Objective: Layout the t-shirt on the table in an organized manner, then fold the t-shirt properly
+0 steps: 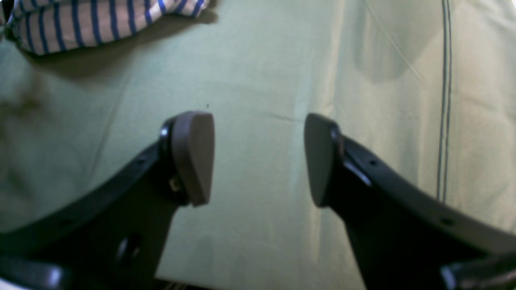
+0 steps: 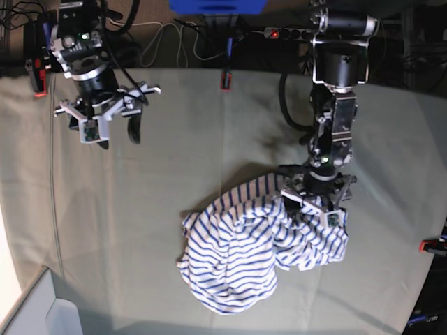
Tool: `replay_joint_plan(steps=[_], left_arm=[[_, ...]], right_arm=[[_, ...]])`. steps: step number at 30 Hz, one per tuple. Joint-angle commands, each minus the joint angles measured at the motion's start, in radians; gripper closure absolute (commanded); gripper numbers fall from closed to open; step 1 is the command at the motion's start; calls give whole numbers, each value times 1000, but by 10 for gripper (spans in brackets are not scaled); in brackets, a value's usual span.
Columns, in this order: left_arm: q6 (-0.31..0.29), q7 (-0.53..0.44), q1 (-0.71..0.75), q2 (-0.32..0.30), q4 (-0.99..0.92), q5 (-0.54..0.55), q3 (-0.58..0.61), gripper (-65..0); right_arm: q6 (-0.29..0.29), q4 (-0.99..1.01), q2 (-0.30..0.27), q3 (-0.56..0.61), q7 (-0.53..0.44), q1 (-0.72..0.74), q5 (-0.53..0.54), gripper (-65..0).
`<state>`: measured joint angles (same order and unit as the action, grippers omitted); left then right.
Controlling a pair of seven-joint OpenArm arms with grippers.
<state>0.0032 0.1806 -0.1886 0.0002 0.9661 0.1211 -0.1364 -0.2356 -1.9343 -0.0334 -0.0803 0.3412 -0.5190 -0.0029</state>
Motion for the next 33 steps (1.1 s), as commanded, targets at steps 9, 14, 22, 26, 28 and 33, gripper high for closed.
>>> replay_joint_plan(steps=[9, 14, 22, 26, 28, 33], left_arm=[[-1, -16, 57, 1, 75, 2, -6, -20], [5, -6, 232, -10, 374, 134, -6, -3], [2, -14, 598, -88, 753, 384, -122, -2], [1, -8, 627, -96, 710, 460, -266, -2], [-1, -8, 624, -98, 675, 487, -320, -2], [-1, -6, 621, -98, 652, 510, -389, -2]], right_arm=[[-21, -18, -3, 0, -24, 3, 4, -362], [-21, -18, -3, 1, -24, 15, 4, -362], [-21, -18, -3, 1, -24, 35, 4, -362], [-21, -17, -3, 1, -24, 56, 4, -362], [-21, -17, -3, 12, -24, 78, 4, -362], [-23, 14, -32, 124, -23, 152, 4, -366]])
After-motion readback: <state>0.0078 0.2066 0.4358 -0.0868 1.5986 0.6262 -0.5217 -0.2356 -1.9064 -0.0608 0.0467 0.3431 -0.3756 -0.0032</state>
